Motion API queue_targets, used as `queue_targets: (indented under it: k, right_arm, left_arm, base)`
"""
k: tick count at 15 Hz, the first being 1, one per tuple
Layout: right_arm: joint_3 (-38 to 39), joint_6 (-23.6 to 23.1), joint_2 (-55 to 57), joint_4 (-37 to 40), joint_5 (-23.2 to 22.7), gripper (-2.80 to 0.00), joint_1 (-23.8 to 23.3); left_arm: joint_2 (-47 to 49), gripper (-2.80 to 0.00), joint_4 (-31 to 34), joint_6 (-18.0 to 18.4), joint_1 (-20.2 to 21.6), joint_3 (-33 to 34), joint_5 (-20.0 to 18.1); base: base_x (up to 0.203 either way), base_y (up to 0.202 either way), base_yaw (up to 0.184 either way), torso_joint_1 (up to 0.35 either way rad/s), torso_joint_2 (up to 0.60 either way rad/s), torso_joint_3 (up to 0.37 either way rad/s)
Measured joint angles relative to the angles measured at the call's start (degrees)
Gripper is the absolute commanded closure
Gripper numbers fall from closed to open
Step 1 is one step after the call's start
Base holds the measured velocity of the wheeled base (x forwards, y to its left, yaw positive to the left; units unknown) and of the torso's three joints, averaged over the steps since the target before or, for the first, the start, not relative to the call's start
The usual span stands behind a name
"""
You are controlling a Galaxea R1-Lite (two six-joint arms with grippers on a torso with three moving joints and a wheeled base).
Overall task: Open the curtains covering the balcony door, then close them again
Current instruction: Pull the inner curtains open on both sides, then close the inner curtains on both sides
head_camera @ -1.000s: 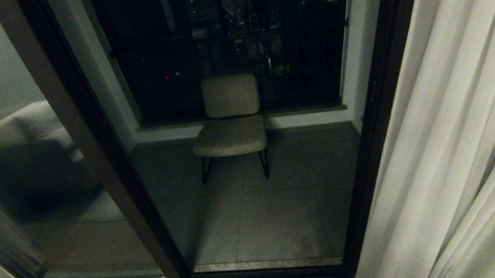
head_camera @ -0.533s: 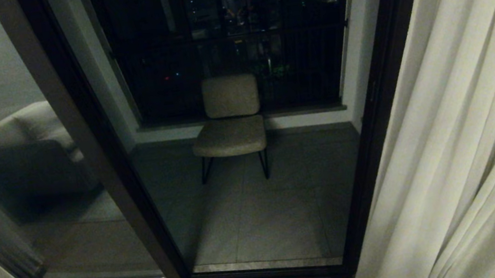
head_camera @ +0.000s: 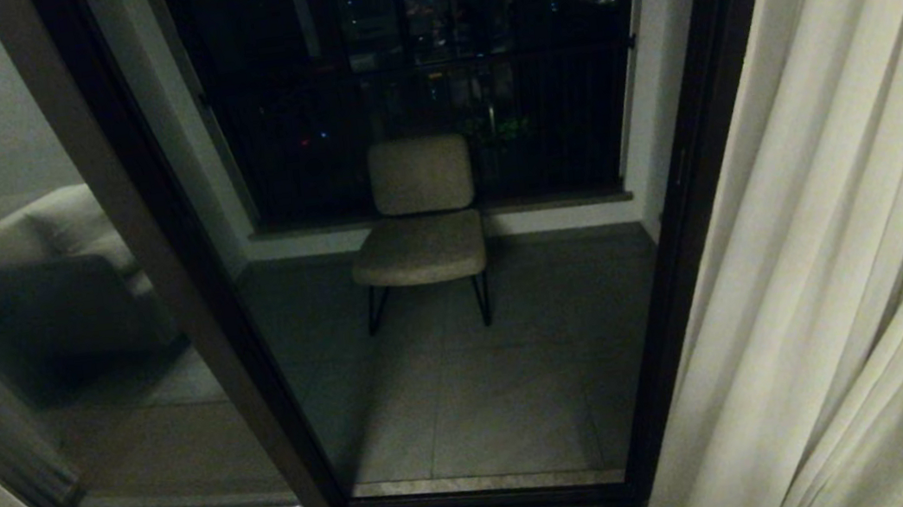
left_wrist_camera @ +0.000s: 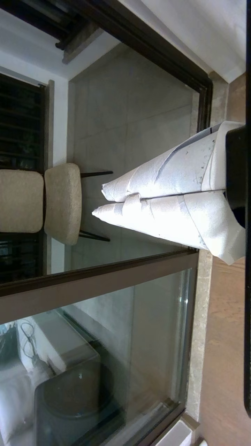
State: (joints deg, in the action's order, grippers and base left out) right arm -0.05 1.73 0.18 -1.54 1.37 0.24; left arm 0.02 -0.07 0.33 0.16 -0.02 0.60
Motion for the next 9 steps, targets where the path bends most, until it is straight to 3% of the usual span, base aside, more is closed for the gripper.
queue_targets:
  k: [9]
  right_arm:
    - [0.05, 0.29, -0.26, -0.02, 0.04, 0.00, 0.00]
  left_arm:
    - [0.00, 0.00, 0.00, 0.01, 0.00, 0.02, -0.01]
  base:
    - [0.000, 0.000, 0.000, 0.000, 0.00, 0.000]
